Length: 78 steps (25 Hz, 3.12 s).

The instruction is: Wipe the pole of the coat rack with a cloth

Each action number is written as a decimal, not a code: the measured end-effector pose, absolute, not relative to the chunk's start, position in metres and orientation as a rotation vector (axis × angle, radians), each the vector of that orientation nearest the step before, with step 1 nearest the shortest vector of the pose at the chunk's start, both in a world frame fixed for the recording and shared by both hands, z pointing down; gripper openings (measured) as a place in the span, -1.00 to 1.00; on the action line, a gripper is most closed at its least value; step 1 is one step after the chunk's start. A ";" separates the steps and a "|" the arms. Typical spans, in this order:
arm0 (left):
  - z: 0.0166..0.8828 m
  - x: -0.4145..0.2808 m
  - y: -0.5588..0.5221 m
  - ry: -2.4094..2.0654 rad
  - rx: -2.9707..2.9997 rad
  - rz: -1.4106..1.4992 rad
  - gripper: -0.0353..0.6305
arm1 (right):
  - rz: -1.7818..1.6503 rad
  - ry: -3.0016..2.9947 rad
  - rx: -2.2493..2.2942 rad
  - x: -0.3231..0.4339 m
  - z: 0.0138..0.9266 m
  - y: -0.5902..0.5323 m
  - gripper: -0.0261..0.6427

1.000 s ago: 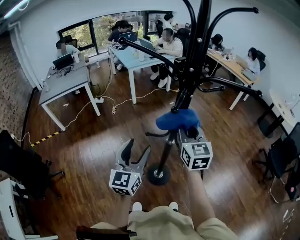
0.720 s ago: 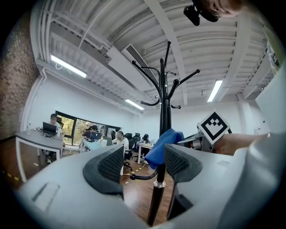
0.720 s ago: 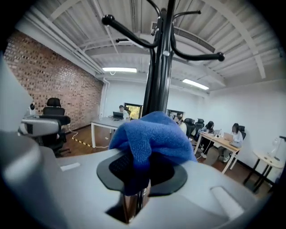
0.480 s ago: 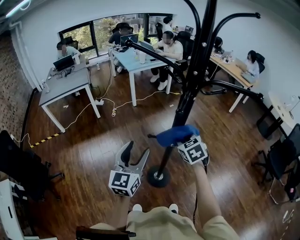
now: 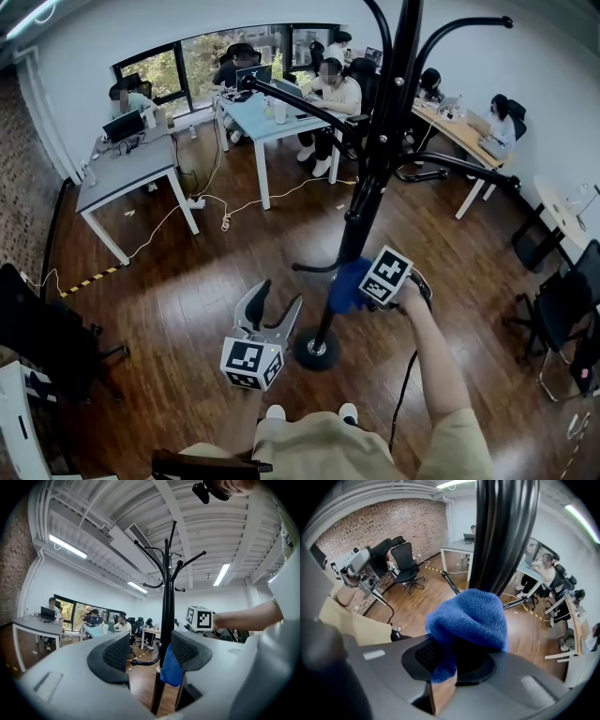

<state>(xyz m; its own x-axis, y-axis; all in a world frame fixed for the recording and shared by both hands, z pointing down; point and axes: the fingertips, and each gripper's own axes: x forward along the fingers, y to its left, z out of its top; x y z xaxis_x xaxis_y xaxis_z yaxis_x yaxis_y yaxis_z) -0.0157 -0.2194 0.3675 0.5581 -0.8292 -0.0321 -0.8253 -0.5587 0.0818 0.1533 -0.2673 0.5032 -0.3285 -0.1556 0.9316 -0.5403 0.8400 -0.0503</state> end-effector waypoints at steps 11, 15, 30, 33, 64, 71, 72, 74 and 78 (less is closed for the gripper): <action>0.375 -0.009 -0.220 -1.426 2.710 -0.101 -0.13 | 0.521 -1.989 0.296 0.179 0.463 -0.182 -0.74; 0.375 -0.012 -0.223 -1.430 2.699 -0.106 -0.13 | 0.319 -2.254 0.538 0.150 0.398 -0.199 -0.74; 0.371 -0.059 -0.214 -1.567 2.618 -0.121 -0.13 | -0.187 -2.507 1.430 0.106 0.253 -0.314 -0.74; 0.375 -0.077 -0.212 -1.599 2.592 -0.131 -0.13 | -0.136 -2.408 1.412 0.099 0.296 -0.319 -0.74; 0.387 -0.129 -0.195 -1.686 2.513 -0.119 -0.14 | 0.521 -2.613 1.120 -0.004 0.449 -0.282 -0.74; 0.392 -0.106 -0.204 -1.642 2.533 -0.088 -0.14 | 0.340 -2.828 1.259 0.044 0.380 -0.251 -0.74; 0.391 -0.103 -0.204 -1.636 2.538 -0.086 -0.14 | 0.277 -2.832 1.300 0.053 0.369 -0.247 -0.74; 0.389 -0.096 -0.206 -1.628 2.549 -0.082 -0.14 | 0.159 -2.838 1.404 0.076 0.342 -0.243 -0.74; 0.387 -0.087 -0.207 -1.616 2.563 -0.077 -0.14 | -0.064 -2.858 1.595 0.129 0.274 -0.250 -0.74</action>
<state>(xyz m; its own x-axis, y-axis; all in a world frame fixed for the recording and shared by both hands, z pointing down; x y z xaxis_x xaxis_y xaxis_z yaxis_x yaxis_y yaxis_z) -0.0873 -0.2074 0.3869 0.4316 -0.9019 0.0160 -0.8963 -0.4267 0.1205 0.1286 -0.2504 0.2739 -0.5186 -0.8445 -0.1336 -0.8496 0.5265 -0.0300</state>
